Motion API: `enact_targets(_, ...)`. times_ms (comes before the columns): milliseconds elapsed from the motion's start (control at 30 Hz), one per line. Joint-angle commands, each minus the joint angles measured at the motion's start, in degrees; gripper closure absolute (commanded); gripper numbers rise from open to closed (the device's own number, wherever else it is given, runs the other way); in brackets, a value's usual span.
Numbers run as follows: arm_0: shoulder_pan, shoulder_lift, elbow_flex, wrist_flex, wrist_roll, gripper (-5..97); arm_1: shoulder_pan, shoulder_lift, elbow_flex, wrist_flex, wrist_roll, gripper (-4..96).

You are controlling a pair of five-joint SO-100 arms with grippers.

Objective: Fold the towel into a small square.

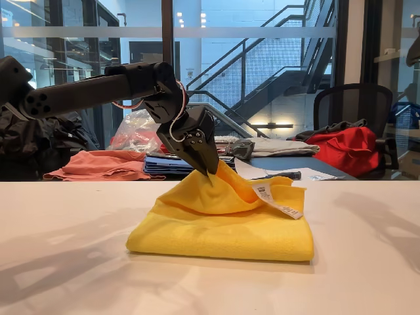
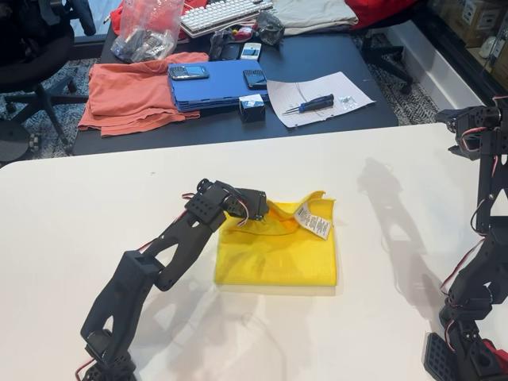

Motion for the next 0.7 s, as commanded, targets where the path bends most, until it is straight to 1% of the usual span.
enact_targets(0, 0.4, 2.2, -0.7, 0.2, 0.0, 62, -1.4, 2.5, -1.0, -2.7, 0.1, 93.3)
enact_targets(133, 0.4, 2.3, -0.7, 0.2, 0.0, 62, -3.9, 2.5, -0.7, -4.7, 0.2, 93.3)
enact_targets(533, 0.4, 2.3, -1.1, 0.9, 0.0, 62, -6.0, -3.7, -1.5, -5.6, 0.2, 92.7)
enact_targets(667, 0.4, 2.3, -0.9, 2.0, 0.0, 62, -7.6, -4.1, -1.5, -8.1, 0.2, 92.5)
